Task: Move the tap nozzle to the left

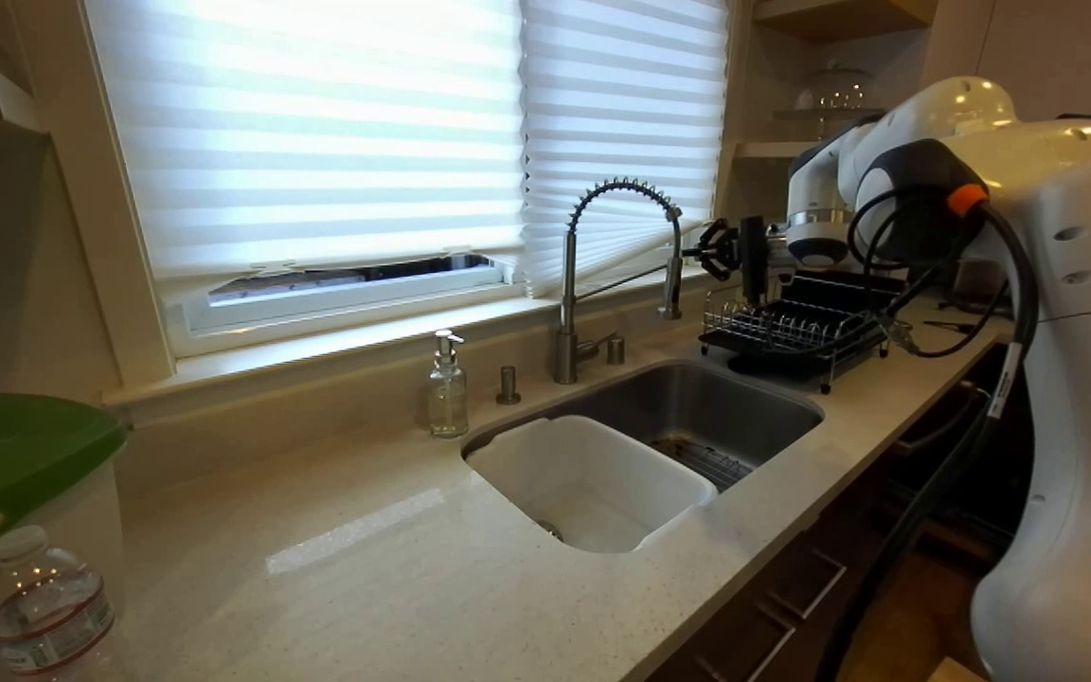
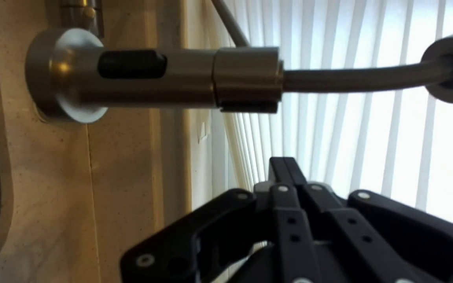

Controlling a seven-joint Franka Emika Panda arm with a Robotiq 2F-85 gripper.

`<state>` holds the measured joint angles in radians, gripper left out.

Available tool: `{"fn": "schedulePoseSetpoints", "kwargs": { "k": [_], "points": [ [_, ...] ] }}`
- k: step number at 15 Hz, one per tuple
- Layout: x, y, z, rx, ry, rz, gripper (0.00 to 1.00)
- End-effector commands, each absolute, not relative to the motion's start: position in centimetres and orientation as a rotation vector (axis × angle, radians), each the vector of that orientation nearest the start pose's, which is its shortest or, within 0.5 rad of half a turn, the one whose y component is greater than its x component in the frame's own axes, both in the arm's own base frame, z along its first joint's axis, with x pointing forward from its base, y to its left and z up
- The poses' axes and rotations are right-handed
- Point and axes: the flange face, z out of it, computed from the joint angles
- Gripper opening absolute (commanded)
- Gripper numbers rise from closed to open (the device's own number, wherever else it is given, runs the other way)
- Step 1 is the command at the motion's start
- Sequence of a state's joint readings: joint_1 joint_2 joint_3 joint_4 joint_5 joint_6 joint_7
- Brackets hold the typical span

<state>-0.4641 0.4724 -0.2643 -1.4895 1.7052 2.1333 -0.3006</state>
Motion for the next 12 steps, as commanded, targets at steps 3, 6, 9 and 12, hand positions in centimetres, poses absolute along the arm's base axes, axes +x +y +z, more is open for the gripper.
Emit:
{"fn": "schedulePoseSetpoints", "kwargs": {
  "k": [3,6,9,12],
  "points": [
    [60.1,-41.1,45.3,-1.485,1.133,-0.791,0.00],
    [59.7,-40.7,44.7,-1.550,1.124,-0.732,0.00],
    [58.7,-40.4,44.5,-1.623,1.082,-0.647,0.00],
    [57.8,-39.5,45.1,-1.696,0.969,-0.563,0.00]
  ]
}}
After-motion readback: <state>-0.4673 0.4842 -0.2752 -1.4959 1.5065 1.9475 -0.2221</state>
